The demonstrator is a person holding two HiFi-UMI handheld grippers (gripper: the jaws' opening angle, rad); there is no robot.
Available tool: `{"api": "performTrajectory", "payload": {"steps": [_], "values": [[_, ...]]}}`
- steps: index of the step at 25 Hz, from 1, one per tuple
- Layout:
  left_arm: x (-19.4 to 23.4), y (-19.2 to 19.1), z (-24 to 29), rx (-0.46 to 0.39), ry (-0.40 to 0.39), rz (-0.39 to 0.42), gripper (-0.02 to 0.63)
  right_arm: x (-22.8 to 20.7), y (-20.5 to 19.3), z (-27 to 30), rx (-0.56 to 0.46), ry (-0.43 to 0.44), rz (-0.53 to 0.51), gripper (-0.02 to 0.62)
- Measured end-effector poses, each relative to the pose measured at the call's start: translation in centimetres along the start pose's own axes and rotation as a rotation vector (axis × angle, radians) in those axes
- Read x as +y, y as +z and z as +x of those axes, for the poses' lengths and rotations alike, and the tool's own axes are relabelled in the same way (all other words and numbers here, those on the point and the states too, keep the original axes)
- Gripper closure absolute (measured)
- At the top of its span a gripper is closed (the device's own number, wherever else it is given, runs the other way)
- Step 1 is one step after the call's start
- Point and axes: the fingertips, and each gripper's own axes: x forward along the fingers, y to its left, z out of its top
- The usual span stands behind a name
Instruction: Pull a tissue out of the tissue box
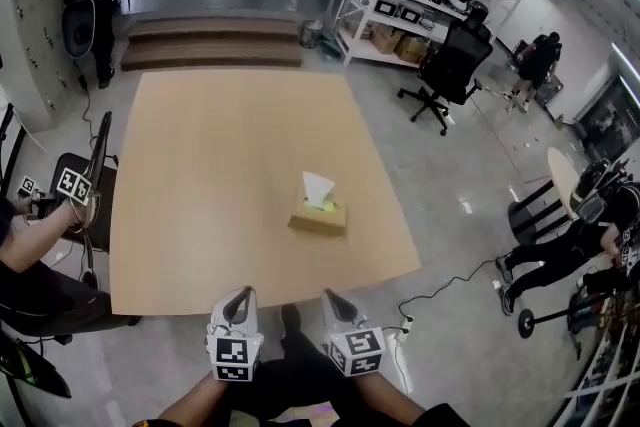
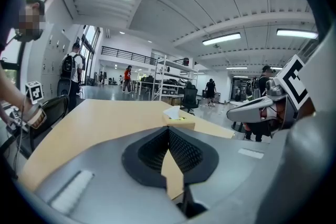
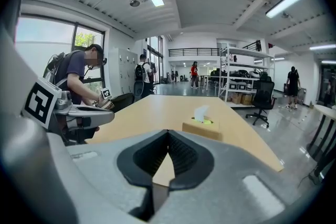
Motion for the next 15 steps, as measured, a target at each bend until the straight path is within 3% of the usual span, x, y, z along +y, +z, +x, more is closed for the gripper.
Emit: {"api": "performTrajectory", "payload": {"steps": [15], "values": [[1.0, 3.7, 10.5, 0.031, 0.078, 0.05, 0.588, -7.5, 1.9, 10.2, 0.07, 0.07, -0.001, 0.604]]}}
